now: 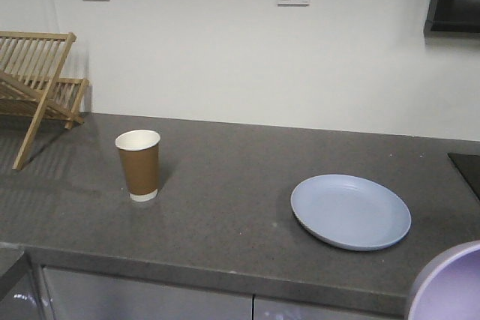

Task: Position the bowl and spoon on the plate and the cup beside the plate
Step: 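Drive the base to the counter with the blue plate and paper cup, then move the held bowl with the right gripper above the blue plate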

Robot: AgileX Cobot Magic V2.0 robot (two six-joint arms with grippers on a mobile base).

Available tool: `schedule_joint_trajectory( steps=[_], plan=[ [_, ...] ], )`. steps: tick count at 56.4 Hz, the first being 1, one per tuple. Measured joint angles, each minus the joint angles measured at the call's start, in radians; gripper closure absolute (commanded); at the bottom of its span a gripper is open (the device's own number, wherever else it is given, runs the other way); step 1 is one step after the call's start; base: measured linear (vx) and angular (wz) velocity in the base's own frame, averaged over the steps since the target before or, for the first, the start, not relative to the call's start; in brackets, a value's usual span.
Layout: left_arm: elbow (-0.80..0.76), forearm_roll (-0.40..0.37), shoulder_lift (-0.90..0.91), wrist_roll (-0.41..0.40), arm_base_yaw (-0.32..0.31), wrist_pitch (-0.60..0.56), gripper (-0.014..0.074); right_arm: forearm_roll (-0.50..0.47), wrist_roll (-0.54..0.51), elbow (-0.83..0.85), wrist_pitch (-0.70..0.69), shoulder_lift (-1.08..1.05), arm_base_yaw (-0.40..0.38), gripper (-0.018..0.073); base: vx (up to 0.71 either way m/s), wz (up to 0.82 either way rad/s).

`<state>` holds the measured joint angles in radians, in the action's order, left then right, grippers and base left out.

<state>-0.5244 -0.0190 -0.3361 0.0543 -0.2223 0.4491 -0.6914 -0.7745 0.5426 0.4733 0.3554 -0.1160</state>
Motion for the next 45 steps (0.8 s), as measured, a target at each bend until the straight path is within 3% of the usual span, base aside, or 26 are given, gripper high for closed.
schedule_joint_trajectory(
  steps=[45],
  plan=[
    [0.000,0.000,0.000,0.000,0.000,0.001,0.0603,0.000,0.000,0.000,0.000,0.000,0.000,0.0568,0.34,-0.17]
  ],
)
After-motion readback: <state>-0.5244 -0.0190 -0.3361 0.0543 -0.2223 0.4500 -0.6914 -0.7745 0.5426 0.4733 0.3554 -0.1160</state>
